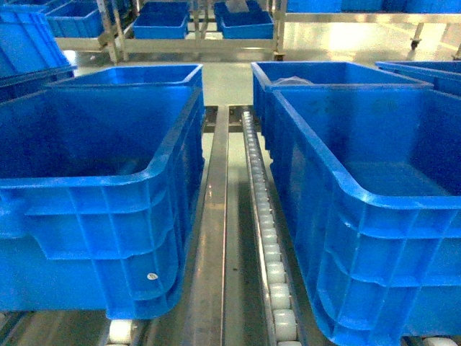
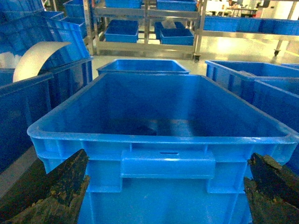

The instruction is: Sort blue parts and orange caps into right shelf containers

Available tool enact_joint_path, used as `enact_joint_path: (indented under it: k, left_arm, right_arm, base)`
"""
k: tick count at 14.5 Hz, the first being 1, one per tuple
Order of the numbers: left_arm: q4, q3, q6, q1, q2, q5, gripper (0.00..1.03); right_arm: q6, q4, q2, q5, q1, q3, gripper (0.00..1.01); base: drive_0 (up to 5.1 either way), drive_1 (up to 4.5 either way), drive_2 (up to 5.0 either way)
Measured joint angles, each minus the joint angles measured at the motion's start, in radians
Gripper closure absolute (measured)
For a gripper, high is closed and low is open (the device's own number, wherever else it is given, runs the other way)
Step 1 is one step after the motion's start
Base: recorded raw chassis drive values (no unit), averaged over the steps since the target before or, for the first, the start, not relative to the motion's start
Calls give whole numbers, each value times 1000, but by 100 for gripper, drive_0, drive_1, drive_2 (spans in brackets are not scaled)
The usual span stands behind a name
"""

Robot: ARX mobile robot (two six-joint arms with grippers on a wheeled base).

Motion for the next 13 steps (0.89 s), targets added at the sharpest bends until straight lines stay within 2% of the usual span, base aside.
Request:
enact_joint_path:
  k: [1, 13]
  left_arm:
    - [0, 0, 0, 0, 0, 0, 5]
    - [0, 0, 0, 0, 0, 0, 5]
  right_arm:
    - [0, 0, 0, 0, 0, 0, 4]
    - [0, 0, 0, 0, 0, 0, 3]
  base:
    - [0, 0, 0]
    - [0, 0, 0]
